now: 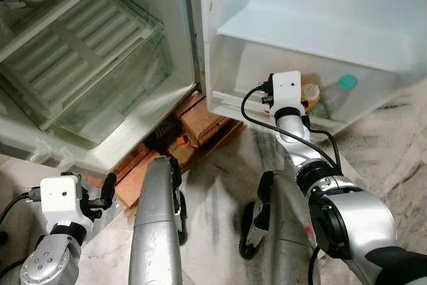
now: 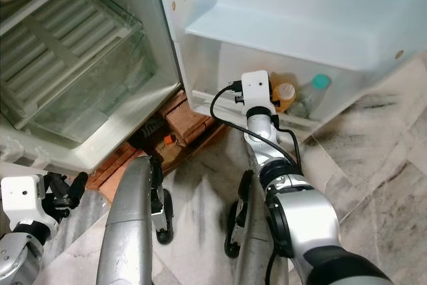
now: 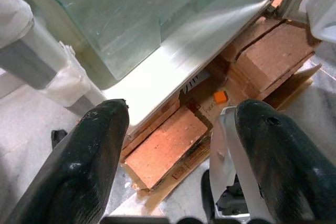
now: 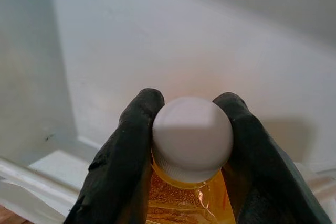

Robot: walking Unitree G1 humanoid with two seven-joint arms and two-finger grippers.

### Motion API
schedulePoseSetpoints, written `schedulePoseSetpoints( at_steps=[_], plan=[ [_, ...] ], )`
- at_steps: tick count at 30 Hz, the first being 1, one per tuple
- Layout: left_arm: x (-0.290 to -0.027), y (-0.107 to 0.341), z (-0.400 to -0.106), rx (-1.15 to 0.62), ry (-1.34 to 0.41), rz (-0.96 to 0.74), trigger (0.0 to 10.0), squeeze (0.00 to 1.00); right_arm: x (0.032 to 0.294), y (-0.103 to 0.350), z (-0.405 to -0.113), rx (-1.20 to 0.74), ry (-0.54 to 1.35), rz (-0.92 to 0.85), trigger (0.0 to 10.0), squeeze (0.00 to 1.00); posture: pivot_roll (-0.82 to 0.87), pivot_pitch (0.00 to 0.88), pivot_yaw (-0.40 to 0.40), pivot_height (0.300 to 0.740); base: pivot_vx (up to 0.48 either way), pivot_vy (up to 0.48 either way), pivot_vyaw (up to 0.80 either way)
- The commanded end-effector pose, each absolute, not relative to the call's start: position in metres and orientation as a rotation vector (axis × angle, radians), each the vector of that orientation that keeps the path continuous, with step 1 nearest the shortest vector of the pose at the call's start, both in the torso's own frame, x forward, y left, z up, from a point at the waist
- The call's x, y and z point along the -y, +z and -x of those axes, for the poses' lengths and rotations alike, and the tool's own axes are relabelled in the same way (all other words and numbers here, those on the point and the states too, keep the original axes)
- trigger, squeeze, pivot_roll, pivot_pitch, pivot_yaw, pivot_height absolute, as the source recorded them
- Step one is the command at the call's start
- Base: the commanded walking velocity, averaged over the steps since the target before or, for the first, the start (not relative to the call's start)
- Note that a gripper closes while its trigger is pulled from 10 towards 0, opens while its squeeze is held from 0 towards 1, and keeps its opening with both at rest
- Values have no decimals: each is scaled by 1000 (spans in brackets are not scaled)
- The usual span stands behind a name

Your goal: Restocking fridge

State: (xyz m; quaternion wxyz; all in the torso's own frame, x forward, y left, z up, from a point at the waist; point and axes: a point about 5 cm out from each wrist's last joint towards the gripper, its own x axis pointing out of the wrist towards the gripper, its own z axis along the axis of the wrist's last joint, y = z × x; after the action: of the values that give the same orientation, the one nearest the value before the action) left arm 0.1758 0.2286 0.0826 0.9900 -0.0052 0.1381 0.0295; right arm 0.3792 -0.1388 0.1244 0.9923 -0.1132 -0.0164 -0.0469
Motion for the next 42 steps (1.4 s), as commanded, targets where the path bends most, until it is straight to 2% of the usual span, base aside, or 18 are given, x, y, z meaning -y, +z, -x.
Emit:
schedulePoseSetpoints(
  at_steps=[1,2,3,16,23,27,32,36,37,38,42],
  plan=[
    [-231,73,-170,-330,66,4,10000,0,149,106,-372,-58,-131,199,10000,729,339,356,24,577,0,0,0],
    [-231,73,-170,-330,66,5,10000,0,149,106,-372,-63,-134,186,10000,729,339,356,24,577,0,0,0],
    [-231,74,-172,-327,65,5,10000,0,150,106,-373,-70,-143,171,10000,1000,337,348,22,577,0,0,0],
    [-229,70,-196,-299,40,-10,10000,0,142,132,-386,-18,-112,102,10000,1000,306,271,7,577,0,0,0],
    [-226,66,-207,-277,34,-4,10000,0,127,157,-393,90,-11,6,10000,1000,281,227,-6,577,0,0,0],
    [-227,64,-206,-277,29,-6,10000,0,122,168,-395,138,56,27,10000,1000,251,189,-7,577,0,0,0],
    [-228,58,-207,-291,29,0,10000,0,118,169,-390,176,181,53,10000,1000,196,158,-7,577,0,0,0],
    [-217,52,-216,-279,28,28,10000,0,113,158,-369,239,312,32,10000,1000,152,131,-13,577,0,0,0],
    [-213,52,-217,-276,30,41,10000,0,112,151,-359,251,357,68,10000,149,145,127,-13,577,0,0,0],
    [-209,51,-217,-272,24,44,10000,0,112,148,-352,262,372,93,10000,0,136,115,-15,577,0,0,0],
    [-201,51,-217,-259,4,35,10000,0,117,140,-332,295,374,145,10000,0,134,106,-24,577,0,0,0]
  ],
)
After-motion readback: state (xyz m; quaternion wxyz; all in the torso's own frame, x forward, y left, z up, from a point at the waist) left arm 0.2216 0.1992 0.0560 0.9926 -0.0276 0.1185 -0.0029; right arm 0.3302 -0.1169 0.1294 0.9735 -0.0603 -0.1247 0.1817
